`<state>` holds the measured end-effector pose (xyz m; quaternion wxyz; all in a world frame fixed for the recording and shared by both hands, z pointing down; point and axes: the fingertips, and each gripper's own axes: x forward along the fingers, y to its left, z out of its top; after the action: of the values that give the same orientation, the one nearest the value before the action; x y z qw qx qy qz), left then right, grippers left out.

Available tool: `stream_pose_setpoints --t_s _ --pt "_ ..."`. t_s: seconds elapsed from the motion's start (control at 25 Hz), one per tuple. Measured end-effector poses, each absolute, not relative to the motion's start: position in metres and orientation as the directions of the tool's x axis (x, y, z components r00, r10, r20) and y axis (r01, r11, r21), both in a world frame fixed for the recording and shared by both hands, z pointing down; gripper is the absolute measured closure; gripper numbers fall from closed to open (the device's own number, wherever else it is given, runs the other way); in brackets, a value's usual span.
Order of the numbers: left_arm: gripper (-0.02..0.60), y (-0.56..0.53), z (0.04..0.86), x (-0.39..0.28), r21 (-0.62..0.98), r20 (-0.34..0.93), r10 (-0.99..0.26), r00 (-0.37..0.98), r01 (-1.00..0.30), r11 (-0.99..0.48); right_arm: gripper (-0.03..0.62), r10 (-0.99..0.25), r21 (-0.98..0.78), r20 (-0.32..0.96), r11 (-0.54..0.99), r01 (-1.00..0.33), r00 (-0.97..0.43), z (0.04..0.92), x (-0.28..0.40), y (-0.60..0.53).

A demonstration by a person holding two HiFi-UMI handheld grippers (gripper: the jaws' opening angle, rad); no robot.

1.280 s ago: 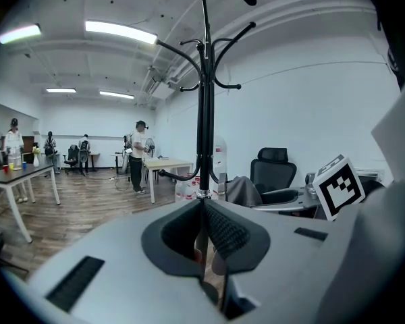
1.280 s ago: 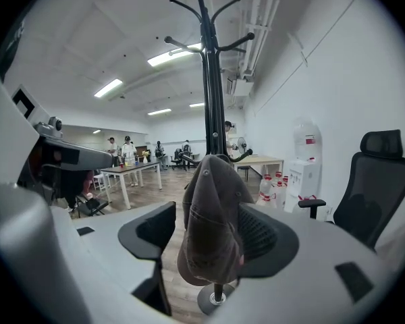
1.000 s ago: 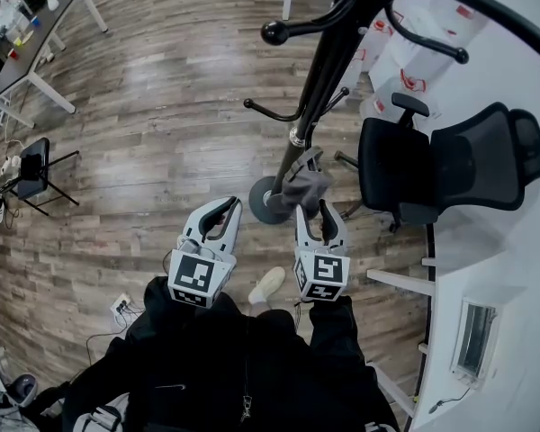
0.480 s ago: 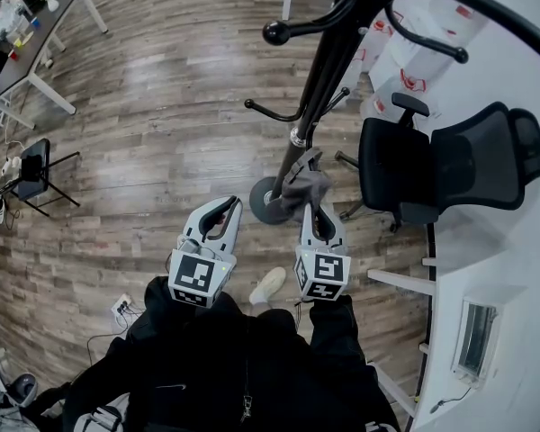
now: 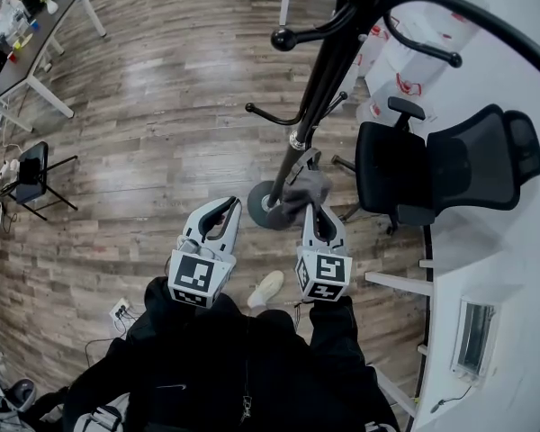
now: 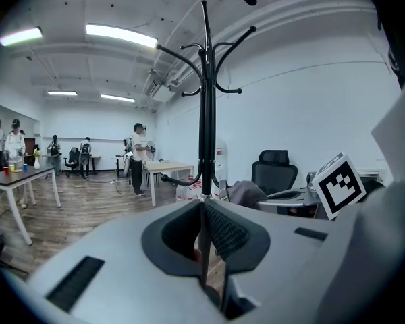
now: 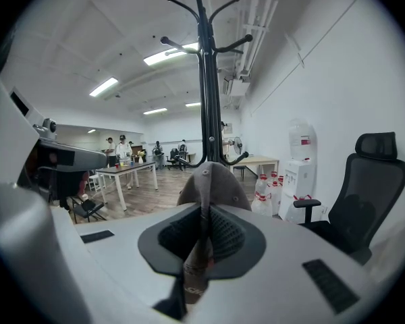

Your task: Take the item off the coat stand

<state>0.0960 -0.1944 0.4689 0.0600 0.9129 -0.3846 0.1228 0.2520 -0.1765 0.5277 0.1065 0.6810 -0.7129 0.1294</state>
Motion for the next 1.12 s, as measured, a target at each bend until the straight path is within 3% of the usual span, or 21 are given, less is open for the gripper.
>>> stream_pose_setpoints --t_s 1.12 --pt "0.546 -0.194 0.419 0.094 0.010 0.174 -0.604 0.778 -0.614 -0.789 0.560 -0.978 0.008 0.166 -0.126 -0.992 0.125 0.435 0.249 -0.142"
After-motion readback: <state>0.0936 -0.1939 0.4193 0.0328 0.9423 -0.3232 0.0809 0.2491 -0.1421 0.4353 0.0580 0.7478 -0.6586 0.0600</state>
